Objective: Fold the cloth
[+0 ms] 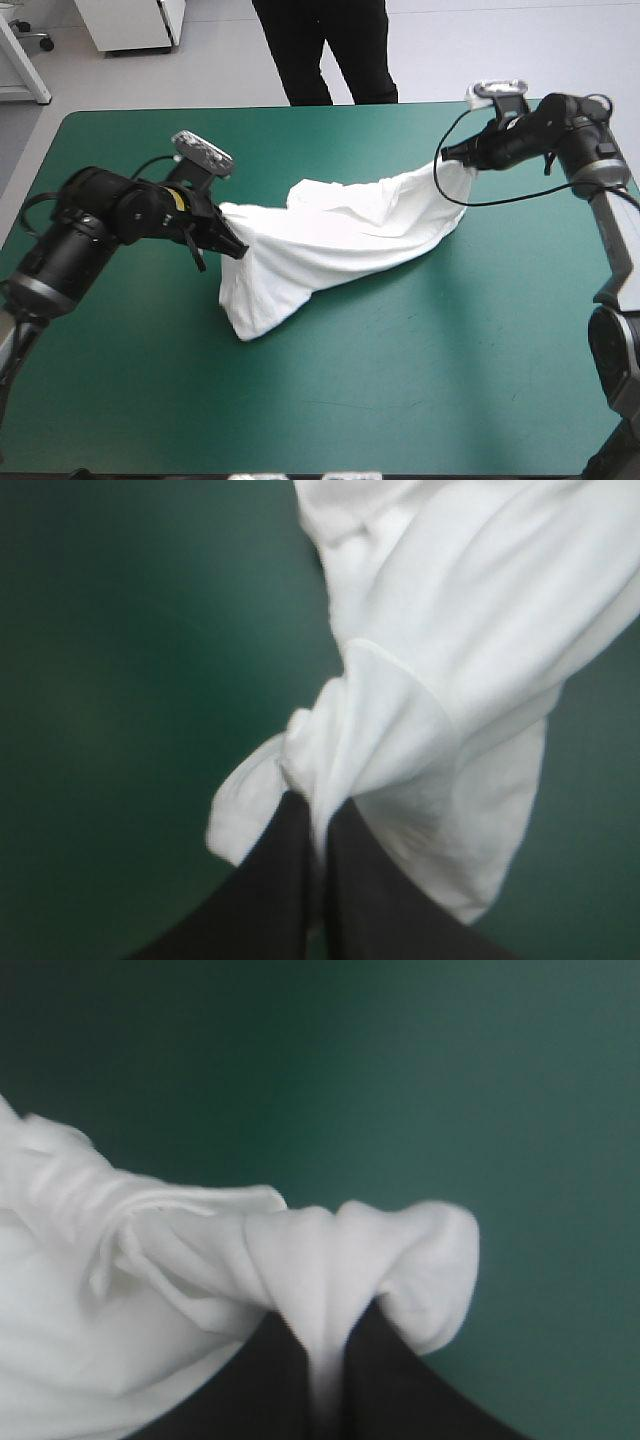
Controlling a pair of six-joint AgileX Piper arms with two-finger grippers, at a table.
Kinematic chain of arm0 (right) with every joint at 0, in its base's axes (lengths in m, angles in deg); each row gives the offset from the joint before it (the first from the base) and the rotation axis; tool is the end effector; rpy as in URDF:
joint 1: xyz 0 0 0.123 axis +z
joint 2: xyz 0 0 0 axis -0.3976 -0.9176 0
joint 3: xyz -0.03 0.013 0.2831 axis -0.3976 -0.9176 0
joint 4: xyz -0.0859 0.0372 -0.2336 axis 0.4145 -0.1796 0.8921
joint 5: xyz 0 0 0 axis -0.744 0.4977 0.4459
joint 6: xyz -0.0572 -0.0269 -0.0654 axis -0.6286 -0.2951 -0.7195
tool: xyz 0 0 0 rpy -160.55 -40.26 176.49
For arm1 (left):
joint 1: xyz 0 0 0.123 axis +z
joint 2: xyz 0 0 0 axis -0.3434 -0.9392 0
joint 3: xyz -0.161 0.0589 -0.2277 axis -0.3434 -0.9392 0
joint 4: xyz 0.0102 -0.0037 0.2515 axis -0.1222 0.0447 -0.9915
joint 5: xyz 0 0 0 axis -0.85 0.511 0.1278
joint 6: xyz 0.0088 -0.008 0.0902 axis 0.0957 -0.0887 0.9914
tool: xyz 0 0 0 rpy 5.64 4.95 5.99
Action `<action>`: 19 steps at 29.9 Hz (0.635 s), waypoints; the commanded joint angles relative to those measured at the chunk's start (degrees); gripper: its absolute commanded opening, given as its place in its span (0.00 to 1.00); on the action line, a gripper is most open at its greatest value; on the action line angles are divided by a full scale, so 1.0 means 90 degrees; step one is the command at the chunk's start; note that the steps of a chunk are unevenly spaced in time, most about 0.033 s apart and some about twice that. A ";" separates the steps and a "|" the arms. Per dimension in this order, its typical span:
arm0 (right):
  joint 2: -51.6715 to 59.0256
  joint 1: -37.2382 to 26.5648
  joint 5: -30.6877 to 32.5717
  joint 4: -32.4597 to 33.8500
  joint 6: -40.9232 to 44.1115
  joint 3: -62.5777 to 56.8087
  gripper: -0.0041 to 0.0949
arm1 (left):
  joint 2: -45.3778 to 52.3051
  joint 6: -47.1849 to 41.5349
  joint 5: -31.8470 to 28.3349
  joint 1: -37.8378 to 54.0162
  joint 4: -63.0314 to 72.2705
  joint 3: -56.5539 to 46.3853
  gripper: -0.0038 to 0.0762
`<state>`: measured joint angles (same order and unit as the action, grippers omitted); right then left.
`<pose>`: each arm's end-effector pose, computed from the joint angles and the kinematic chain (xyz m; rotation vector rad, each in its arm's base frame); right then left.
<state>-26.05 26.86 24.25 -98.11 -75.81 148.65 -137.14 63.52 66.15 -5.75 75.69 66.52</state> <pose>0.3977 0.0464 0.3720 -0.2796 2.3971 0.2950 0.2437 -0.1125 0.4088 0.7755 2.3388 -0.0387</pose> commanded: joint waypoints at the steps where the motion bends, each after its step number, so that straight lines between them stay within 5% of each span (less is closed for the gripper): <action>1: 0.0940 -0.0022 -0.0256 -0.0181 -0.0010 0.0811 0.02 | 0.0571 -0.0084 -0.0164 -0.0036 -0.0198 0.1014 0.04; 19: 0.3098 -0.0051 -0.1008 -0.0857 -0.0168 0.2794 0.02 | 0.1223 0.0303 -0.0520 -0.0036 -0.0287 0.4350 0.04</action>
<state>-1.85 26.86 20.39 -104.27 -76.22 171.87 -128.43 65.87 67.13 -5.75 71.34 102.91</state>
